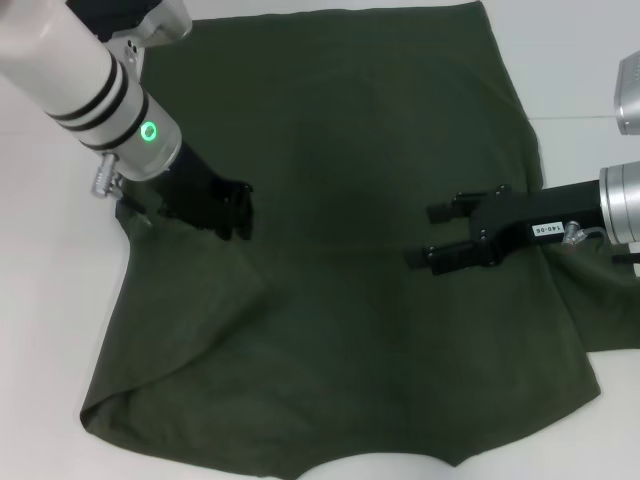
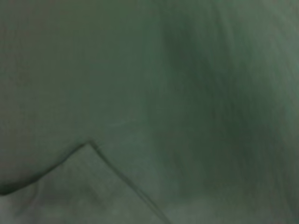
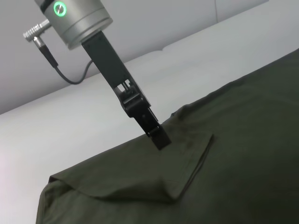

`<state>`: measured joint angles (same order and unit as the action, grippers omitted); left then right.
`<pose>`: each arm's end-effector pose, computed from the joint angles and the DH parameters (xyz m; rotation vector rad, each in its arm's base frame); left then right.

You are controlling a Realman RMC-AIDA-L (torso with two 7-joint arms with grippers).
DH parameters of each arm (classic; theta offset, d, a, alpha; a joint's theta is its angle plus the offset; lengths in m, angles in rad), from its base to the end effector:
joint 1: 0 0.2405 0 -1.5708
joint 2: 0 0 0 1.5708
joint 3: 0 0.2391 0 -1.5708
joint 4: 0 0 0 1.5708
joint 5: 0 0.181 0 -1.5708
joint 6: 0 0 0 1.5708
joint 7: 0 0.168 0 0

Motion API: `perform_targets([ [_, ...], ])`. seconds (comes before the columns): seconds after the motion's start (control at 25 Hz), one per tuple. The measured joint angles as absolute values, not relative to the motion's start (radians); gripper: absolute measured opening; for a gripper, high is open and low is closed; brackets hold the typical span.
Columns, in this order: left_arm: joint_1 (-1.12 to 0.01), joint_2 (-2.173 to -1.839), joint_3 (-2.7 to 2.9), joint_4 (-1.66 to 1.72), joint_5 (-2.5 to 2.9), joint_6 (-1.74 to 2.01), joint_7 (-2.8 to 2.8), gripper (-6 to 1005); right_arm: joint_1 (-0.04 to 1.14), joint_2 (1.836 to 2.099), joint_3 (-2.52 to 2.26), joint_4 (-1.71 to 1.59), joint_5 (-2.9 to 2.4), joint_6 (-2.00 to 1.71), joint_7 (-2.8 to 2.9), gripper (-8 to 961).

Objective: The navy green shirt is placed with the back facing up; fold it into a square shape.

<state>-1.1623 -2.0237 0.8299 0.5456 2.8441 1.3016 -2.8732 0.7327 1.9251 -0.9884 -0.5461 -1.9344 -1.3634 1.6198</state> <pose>-0.1561 0.4129 -0.0244 -2.1980 -1.5785 0.2969 0.2009 0.3641 -0.0053 -2.8079 0.6794 0.3949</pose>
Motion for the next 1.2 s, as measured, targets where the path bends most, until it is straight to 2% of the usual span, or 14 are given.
perform_targets([
  [0.2,-1.151,-2.036,0.753,0.559,2.781,1.288,-2.801,150,0.729,1.925,-0.985,-0.546,-1.934,-1.355,1.626,935],
  [0.32,-1.094,-2.035,0.694,0.619,2.624,1.327,-2.64,280,0.728,1.925,-0.984,-0.555,-1.934,-1.335,1.649,934],
  [0.6,-0.837,-2.014,0.618,0.636,2.183,1.414,-2.113,574,0.733,1.916,-0.922,-0.582,-1.928,-1.34,1.774,934],
  [0.84,-0.66,-2.046,0.41,0.609,2.092,1.596,-1.6,843,0.737,1.912,-0.905,-0.619,-1.928,-1.35,1.941,934],
  [1.04,-0.556,-2.073,0.334,0.567,2.096,1.689,-1.307,913,0.744,1.892,-0.902,-0.621,-1.931,-1.364,2.118,934],
  [1.2,-0.515,-2.097,0.326,0.561,2.092,1.696,-1.238,913,0.745,1.866,-0.899,-0.621,-1.949,-1.39,2.289,934],
])
